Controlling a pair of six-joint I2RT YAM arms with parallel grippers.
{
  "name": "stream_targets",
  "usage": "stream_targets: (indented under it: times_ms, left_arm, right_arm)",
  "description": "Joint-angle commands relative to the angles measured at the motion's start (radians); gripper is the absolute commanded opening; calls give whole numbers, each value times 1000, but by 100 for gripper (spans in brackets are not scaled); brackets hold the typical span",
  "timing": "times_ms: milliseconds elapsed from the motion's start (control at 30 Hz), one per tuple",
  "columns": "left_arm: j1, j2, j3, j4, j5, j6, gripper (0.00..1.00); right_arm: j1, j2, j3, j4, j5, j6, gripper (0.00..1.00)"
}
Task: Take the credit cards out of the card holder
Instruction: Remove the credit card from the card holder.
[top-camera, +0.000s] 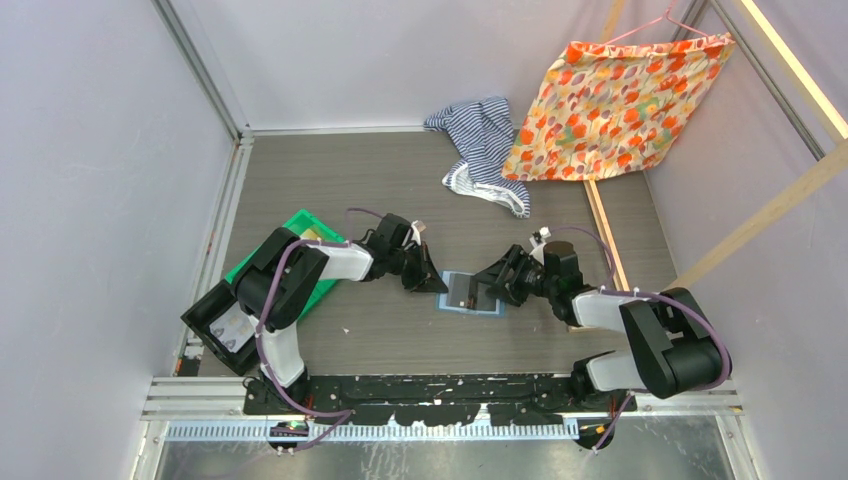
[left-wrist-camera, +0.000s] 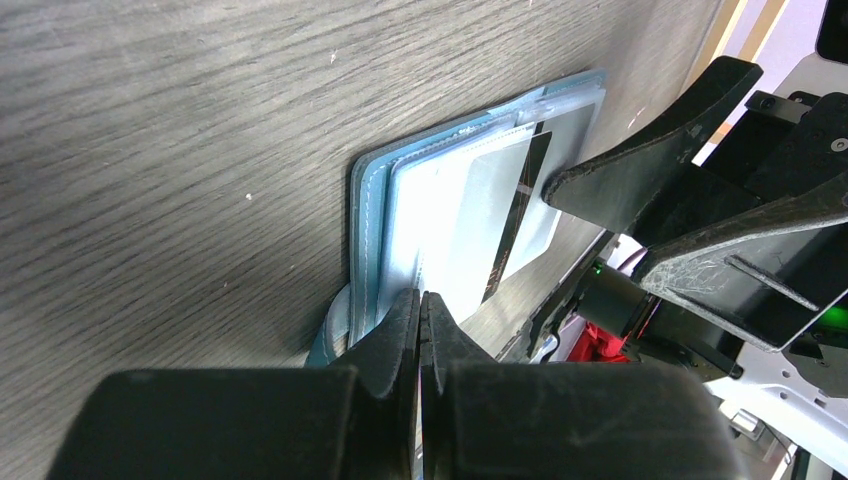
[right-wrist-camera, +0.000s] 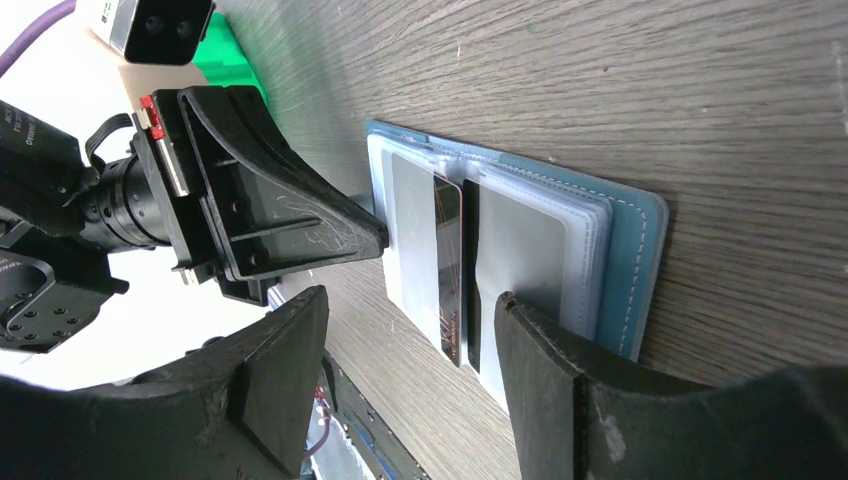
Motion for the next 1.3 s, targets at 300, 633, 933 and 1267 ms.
stream_targets:
  times_ms: [300, 633, 933, 1267]
  left_arm:
    - [10, 55, 2, -73, -62, 54, 1]
    - [8, 55, 2, -74, -61, 57, 1]
    - [4, 57, 14, -82, -59, 60, 1]
    - [3, 60, 23, -87, -60, 60, 1]
  right_arm:
    - [39, -1, -21, -55, -6, 1, 68]
    - [73, -5, 6, -182, 110, 11, 68]
    - [126, 29, 36, -244, 202, 20, 68]
    - [157, 58, 34, -231, 248, 30, 68]
